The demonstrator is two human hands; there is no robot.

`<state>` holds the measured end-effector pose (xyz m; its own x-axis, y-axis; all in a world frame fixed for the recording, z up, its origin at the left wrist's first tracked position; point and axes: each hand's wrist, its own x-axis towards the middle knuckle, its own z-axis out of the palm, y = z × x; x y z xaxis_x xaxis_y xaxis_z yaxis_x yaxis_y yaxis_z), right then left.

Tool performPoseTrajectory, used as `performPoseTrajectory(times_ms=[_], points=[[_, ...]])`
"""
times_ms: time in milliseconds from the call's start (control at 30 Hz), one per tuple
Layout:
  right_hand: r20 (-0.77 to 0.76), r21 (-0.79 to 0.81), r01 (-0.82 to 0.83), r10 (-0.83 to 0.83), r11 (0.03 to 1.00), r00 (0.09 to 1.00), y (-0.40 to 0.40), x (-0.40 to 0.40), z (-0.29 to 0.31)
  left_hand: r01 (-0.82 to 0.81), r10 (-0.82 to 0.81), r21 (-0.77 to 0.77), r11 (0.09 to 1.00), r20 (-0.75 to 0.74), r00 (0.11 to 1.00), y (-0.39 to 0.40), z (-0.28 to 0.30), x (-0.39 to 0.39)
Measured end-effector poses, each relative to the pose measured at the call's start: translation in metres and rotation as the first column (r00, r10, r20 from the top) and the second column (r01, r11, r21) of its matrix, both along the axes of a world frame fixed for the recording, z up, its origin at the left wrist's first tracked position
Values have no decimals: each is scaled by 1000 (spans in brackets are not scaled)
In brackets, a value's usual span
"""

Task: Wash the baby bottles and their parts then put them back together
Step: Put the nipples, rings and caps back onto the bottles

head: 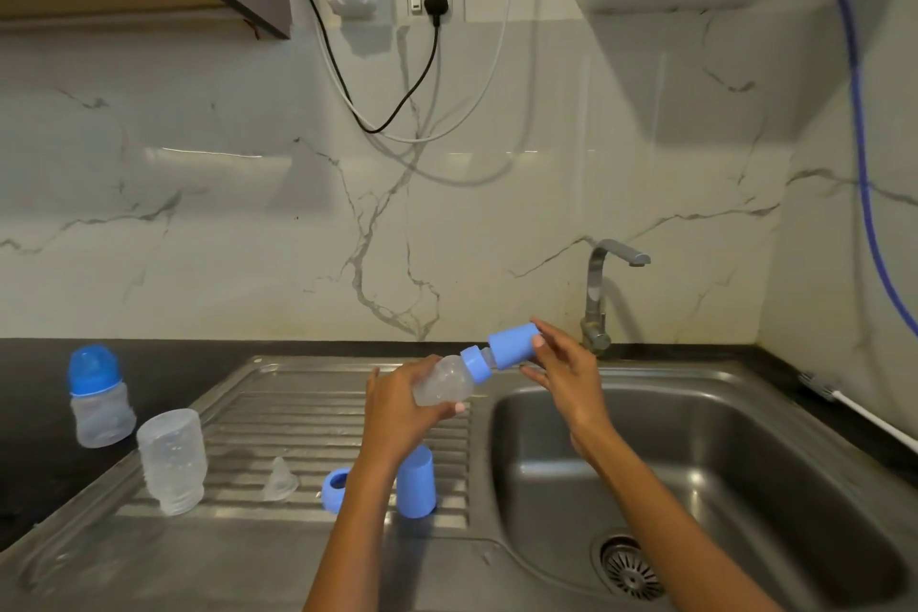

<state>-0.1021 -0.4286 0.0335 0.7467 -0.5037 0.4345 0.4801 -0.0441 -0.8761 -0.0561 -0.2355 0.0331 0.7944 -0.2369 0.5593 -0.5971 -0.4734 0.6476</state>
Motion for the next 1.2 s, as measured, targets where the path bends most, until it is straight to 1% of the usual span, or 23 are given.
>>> performPoseTrajectory(times_ms=[67,233,333,433,533,700,867,933,1033,1133,1200], points=[[-29,-120,-42,38,992,999,3,4,5,14,-14,-16,1000,-4,1000,-2,0,-1],[-81,-248,-137,120,959,989,2,13,24,32,-33,-63,998,-6,999,6,-1,6],[-94,-261,-195,177,945,980,-1,14,36,26,-26,-96,995,5,1000,8,-1,10],[-93,-297,-213,193,931,977,-2,15,46,19,-18,-137,990,6,1000,5,-4,10],[-101,-337,-206,183,919,978,0,18,54,4,-5,-170,985,-5,1000,4,-6,9],[-51,-431,-159,151,888,987,14,23,69,-24,18,-261,965,-25,1000,3,-5,8],[-69,-529,-56,24,847,997,25,30,79,-38,35,-304,952,-15,999,1,-7,7],[-77,-532,-26,-17,846,997,30,33,78,-40,39,-301,953,-10,999,1,-6,8],[-86,-490,-14,-33,871,996,38,35,76,-63,60,-297,953,-20,998,2,-5,8],[-46,-450,27,-53,893,998,49,35,63,-92,91,-277,956,-14,996,4,-7,9],[-25,-409,69,-87,910,996,57,33,50,-127,120,-279,952,-43,992,5,-8,12]])
